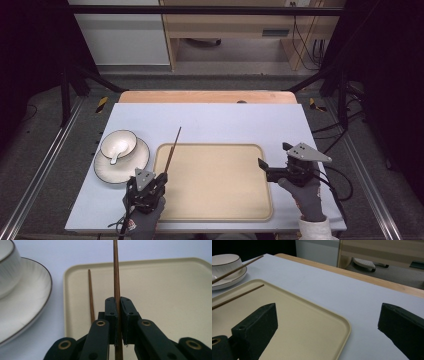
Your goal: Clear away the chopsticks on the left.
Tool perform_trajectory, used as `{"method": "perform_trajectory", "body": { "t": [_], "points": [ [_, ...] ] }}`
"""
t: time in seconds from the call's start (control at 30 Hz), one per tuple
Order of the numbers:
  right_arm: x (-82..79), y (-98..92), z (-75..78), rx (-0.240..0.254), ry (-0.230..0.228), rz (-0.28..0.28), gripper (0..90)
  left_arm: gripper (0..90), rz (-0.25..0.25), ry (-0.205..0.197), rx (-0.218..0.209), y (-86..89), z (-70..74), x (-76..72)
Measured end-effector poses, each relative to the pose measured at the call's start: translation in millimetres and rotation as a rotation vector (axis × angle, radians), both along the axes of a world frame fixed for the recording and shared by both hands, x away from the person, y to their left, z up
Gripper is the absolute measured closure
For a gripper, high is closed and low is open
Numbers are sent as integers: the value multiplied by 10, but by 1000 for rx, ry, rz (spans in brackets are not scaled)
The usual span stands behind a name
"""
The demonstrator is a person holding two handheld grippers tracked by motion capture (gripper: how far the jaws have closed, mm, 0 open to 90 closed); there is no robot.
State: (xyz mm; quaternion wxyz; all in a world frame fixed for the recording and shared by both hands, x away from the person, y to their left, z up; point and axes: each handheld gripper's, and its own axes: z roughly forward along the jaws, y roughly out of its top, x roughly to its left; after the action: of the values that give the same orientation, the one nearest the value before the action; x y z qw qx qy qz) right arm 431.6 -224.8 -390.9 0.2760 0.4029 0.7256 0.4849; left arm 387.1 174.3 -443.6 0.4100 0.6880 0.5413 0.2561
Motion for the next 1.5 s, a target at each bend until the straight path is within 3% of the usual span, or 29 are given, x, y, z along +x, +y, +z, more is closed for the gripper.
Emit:
{"method": "perform_trajectory", "body": {
  "t": [0.27, 0.73, 0.9, 1.5],
  "points": [
    [8, 11, -14, -11, 6, 3, 28, 845, 26, 28, 14, -73, -182, -30],
    [12, 20, -21, -16, 10, -2, 27, 845, 40, 80, 18, -54, -366, -58],
    [17, 33, -33, -22, 15, 1, 27, 844, 39, 105, 30, -54, -401, -48],
    [18, 34, -35, -25, 11, 2, 26, 835, 29, 112, 48, -79, -386, -35]
  ]
}}
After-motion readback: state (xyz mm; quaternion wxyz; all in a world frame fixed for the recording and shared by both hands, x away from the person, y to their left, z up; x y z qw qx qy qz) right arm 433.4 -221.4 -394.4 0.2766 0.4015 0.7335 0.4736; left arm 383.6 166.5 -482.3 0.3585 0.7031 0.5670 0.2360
